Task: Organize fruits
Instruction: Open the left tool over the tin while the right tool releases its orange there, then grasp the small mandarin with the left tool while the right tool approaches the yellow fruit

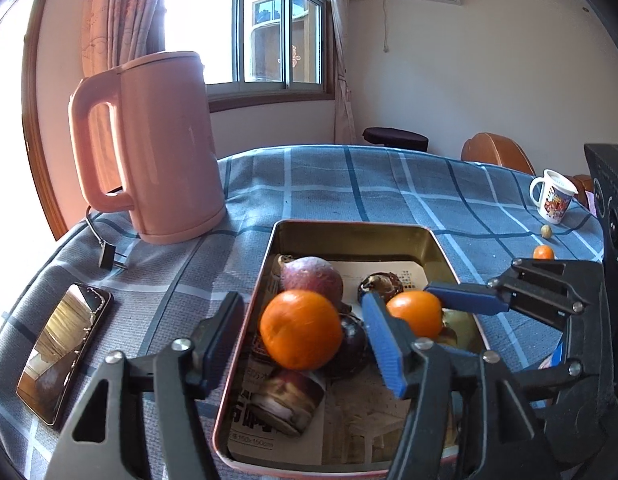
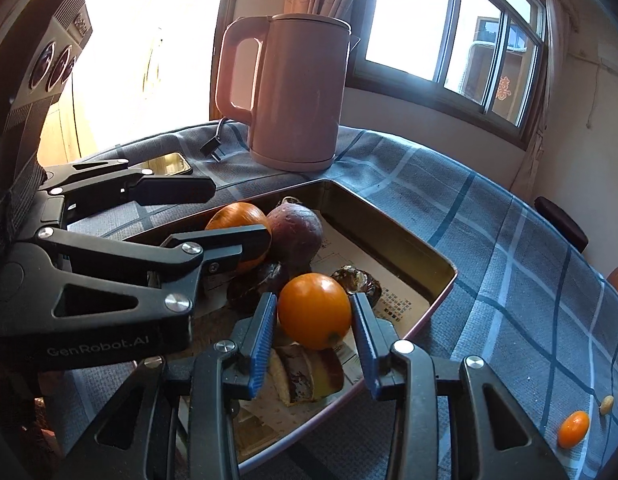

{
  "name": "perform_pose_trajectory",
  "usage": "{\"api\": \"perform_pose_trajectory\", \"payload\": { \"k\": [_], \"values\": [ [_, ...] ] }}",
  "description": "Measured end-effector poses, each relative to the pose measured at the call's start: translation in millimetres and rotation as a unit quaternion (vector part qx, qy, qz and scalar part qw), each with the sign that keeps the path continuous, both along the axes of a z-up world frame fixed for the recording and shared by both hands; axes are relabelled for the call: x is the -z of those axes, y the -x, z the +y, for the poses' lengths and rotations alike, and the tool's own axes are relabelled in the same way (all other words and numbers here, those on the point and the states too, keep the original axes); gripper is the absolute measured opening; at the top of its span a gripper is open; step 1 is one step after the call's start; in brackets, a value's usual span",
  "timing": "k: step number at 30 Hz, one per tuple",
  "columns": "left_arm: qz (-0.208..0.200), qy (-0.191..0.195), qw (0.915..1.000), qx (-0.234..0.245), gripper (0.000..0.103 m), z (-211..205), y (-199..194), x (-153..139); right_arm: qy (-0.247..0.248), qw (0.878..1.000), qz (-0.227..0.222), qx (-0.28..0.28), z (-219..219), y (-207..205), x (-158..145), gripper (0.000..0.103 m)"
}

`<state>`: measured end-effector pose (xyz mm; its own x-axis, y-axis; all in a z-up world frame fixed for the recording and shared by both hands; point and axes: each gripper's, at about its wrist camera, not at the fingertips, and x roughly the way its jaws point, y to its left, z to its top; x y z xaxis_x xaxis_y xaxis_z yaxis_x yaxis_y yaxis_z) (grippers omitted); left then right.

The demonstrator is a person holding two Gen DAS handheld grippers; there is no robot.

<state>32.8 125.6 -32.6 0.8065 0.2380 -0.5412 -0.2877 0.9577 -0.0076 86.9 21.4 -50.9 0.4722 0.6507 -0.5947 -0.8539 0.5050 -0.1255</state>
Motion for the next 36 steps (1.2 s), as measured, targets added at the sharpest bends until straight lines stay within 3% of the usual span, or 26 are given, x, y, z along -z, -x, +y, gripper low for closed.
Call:
{"api": "perform_pose_trajectory", "payload": {
  "k": [2,3,8,12,14,20,24,28,36],
  "values": [
    [-0.007,0.003,1.0000,0.002,0.075,-1,2,-1,-0.003,1.000,-0.008,0.004,-3,3,-2,0.063],
    [-0.008,0.004,1.0000,0.004,0.075,-3,3,-2,-0.008,1.000,-0.012,0.005,-6,4,-3,0.065],
    [-0.040,0.021,0.9989,0.014,0.085,-15,5,-15,-0.019,1.000,-0.021,0.014,-26,4,-13,0.065],
    [-0.068,0.013,0.9971,0.032,0.087,-41,-1,-34,-0.033,0.998,-0.031,0.043,-59,-5,-28,0.065],
    [-0.079,0.009,0.9956,0.050,0.092,-58,-8,-45,-0.036,0.996,-0.038,0.068,-82,-12,-36,0.065],
    [-0.076,0.006,0.9903,0.117,0.092,-118,-48,-62,-0.043,0.982,-0.039,0.181,-164,-55,-46,0.065],
    [-0.034,0.022,0.9857,0.164,0.092,-161,-86,-55,-0.044,0.963,-0.023,0.264,-216,-88,-42,0.065],
    [0.022,0.014,0.9811,0.192,0.089,-202,-129,-34,-0.039,0.945,0.002,0.325,-252,-115,-33,0.065],
    [0.123,0.005,0.9639,0.236,0.065,-256,-189,14,-0.040,0.928,0.048,0.368,-289,-148,-17,0.065]
  ]
}}
